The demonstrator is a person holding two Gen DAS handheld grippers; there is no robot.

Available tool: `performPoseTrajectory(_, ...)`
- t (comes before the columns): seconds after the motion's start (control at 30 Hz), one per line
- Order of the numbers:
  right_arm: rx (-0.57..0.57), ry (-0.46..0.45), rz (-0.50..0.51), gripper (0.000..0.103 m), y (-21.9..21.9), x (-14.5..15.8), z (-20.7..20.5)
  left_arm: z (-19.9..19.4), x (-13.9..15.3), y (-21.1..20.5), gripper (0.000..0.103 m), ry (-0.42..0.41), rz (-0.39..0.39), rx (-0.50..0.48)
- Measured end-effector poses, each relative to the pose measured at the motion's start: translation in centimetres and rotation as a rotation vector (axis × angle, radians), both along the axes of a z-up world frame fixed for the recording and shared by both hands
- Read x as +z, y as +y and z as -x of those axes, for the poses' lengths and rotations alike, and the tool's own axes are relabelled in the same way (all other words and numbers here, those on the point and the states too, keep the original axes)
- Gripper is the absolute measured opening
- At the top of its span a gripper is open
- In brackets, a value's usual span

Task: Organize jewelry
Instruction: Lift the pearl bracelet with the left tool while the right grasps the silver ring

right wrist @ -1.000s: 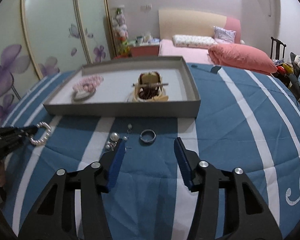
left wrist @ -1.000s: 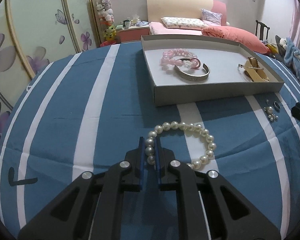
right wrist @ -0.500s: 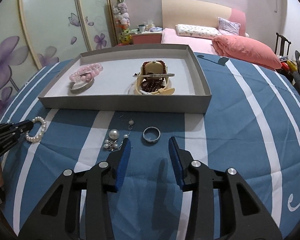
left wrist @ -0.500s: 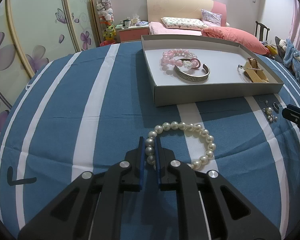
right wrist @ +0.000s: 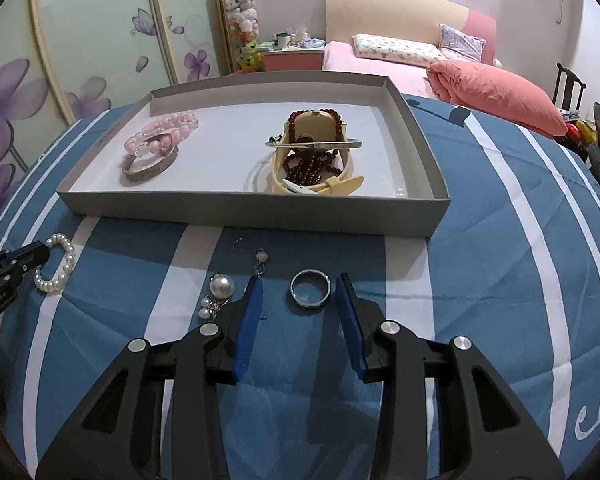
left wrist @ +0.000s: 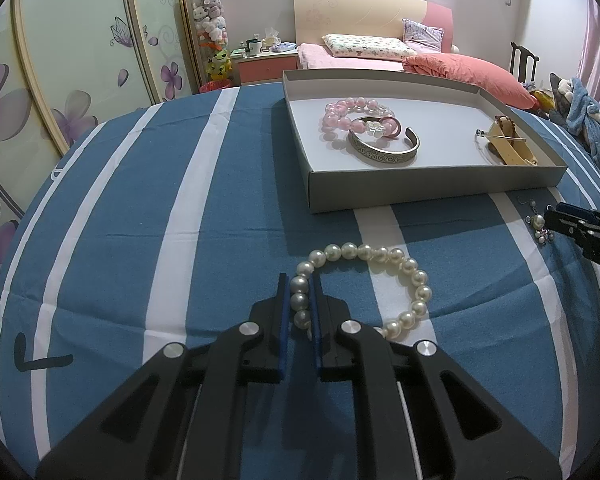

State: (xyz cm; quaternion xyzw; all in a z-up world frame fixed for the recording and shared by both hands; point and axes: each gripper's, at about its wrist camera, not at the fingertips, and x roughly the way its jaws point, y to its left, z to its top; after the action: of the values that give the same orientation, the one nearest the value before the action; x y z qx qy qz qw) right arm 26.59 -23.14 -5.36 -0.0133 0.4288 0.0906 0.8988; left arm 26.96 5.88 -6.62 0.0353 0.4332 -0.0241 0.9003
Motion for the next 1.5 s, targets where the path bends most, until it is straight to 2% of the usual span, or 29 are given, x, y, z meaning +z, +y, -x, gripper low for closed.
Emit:
performPoseTrajectory(0.13, -0.006, -0.003, 0.016, 0.033, -0.1, 0.0, -0.1, 0.0, 0.0, 0.0, 0.011, 0.000, -0.001, 0.000)
performPoseTrajectory(0.27, -0.015, 0.001, 0.009, 0.023, -0.6, 0.0, 0.1, 0.0, 0.0, 0.0, 0.011, 0.000, -0.001, 0.000)
performPoseTrajectory(0.5, -0.021, -0.009, -0.019, 0.023, -1.3, 0.1, 1.2, 0.0, 0.0, 0.0, 0.011, 0.000, -0.002, 0.000)
performPoseTrajectory(0.77, -0.042, -0.157, -0.106, 0.023, -2.7, 2.8, 3.4, 0.3, 0.2, 0.1, 0.010, -0.017, 0.013, 0.000)
performPoseTrajectory(0.97, -0.040, -0.290, -0.139, 0.023, -2.8, 5.0, 4.8, 1.3, 1.2, -0.1, 0.010, -0.077, 0.048, -0.009)
performPoseTrajectory(1.13, -0.036, -0.382, -0.147, 0.023, -2.8, 6.4, 5.5, 2.2, 3.2, -0.3, 0.010, -0.152, 0.096, -0.026)
performPoseTrajectory(1.33, -0.040, -0.430, -0.152, 0.023, -2.8, 7.0, 5.9, 3.3, 5.7, -1.0, 0.010, -0.235, 0.141, -0.051)
performPoseTrajectory(1.5, -0.050, -0.455, -0.156, 0.023, -2.9, 7.1, 6.0, 4.0, 7.0, -1.9, 0.010, -0.283, 0.144, -0.071)
